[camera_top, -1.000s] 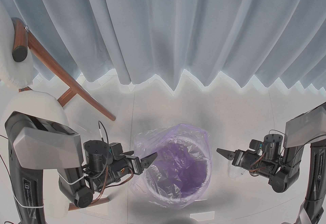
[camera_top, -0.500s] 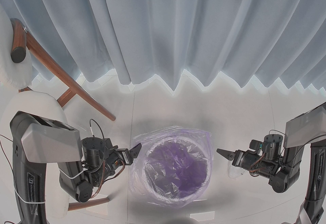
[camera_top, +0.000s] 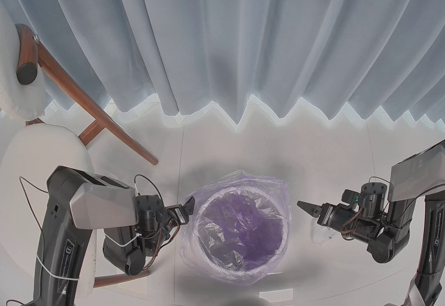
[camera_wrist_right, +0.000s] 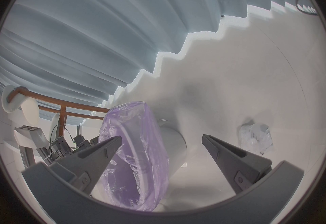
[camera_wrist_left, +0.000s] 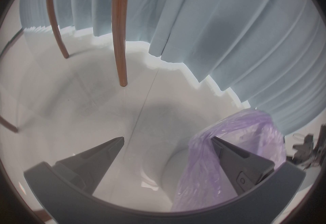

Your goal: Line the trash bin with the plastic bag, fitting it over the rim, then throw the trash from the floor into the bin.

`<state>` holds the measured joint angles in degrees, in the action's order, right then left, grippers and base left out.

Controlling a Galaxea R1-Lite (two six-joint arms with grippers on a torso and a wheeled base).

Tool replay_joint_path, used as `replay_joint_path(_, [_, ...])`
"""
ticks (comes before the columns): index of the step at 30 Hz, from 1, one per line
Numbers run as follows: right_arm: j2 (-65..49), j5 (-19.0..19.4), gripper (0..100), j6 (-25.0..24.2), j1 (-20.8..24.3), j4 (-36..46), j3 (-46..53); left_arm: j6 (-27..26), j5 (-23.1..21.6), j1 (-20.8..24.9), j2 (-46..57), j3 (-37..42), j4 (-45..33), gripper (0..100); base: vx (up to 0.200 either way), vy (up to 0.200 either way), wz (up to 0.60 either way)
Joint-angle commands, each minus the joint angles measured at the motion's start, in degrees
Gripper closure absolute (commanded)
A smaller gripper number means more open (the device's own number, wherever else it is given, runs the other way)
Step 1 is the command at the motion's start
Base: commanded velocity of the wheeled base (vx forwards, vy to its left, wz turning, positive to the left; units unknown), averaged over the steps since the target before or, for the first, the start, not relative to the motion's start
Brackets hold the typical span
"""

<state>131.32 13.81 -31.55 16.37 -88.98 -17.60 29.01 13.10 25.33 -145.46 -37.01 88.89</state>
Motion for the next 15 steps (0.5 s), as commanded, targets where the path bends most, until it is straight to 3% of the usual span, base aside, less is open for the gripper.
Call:
replay_joint_path(1, [0.2,-0.1,0,-0.1,0.7,-1.0,0.1,7.5,-0.2,1.1,4.6,1.6,0.0,0,0.0,0.0,0.0])
replay_joint_path(4, [0.2,-0.1,0,-0.1,0.7,-1.0,0.0,14.1,-1.0,-0.1,7.1,2.7,0.0,0,0.0,0.0,0.0])
replay_joint_path(5, [0.2,-0.1,0,-0.1,0.7,-1.0,0.0,14.1,-1.0,-0.1,7.1,2.7,0.0,0,0.0,0.0,0.0])
replay_joint_path(6, [0.1,-0.1,0,-0.1,0.7,-1.0,0.0,20.5,-1.1,-1.4,9.1,3.3,0.0,0,0.0,0.0,0.0])
replay_joint_path(8, [0.1,-0.1,0,-0.1,0.7,-1.0,0.0,22.6,-1.1,-1.6,9.8,3.5,0.0,0,0.0,0.0,0.0])
replay_joint_path(9, [0.1,-0.1,0,-0.1,0.7,-1.0,0.1,27.9,-1.7,-1.3,11.4,5.1,0.0,0,0.0,0.0,0.0])
replay_joint_path(10, [0.1,-0.1,0,-0.1,0.7,-1.0,0.1,28.2,-1.8,-1.3,11.5,5.2,0.0,0,0.0,0.0,0.0])
replay_joint_path(15, [0.2,-0.1,0,0.1,0.7,-1.0,-0.1,42.4,-3.9,-0.6,11.8,7.7,0.0,0,0.0,0.0,0.0])
